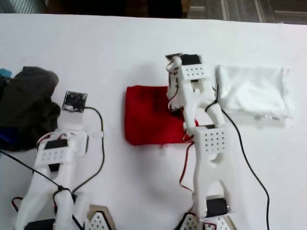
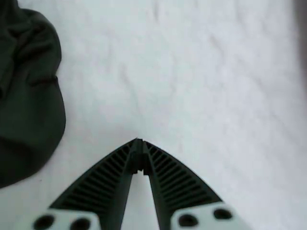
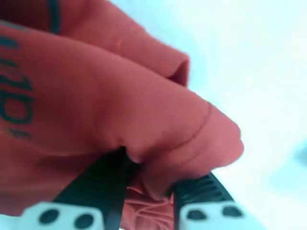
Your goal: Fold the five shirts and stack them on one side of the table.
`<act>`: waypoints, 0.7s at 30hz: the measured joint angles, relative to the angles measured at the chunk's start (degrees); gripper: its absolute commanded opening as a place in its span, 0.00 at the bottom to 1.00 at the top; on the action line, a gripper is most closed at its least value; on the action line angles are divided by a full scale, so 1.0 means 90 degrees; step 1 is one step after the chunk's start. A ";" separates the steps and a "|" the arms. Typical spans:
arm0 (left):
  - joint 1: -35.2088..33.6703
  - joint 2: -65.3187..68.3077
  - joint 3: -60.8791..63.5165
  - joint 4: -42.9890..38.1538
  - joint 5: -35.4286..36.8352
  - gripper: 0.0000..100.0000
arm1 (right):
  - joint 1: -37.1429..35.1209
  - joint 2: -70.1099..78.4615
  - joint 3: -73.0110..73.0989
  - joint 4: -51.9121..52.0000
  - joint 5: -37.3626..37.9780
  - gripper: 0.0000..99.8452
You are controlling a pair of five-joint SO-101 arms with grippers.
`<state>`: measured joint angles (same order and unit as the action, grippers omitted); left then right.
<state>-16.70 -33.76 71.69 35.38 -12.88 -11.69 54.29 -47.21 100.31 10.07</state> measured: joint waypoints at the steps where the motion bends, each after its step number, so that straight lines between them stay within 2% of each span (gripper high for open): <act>1: 0.0000 0.0000 0.0000 0.0000 0.0000 0.03 | 0.0049 -0.0117 0.0010 0.0000 0.0000 0.02; 14: 0.0000 0.0000 0.0000 0.0000 0.0000 0.03 | 0.1045 -0.2745 0.0674 0.0000 0.1563 0.02; 21: 0.0000 0.0000 0.0000 0.0000 0.0000 0.03 | 0.1631 -0.3829 0.0674 0.0000 0.2999 0.02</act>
<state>-16.70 -33.76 71.69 35.38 -12.88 2.99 19.82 -41.14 100.31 37.05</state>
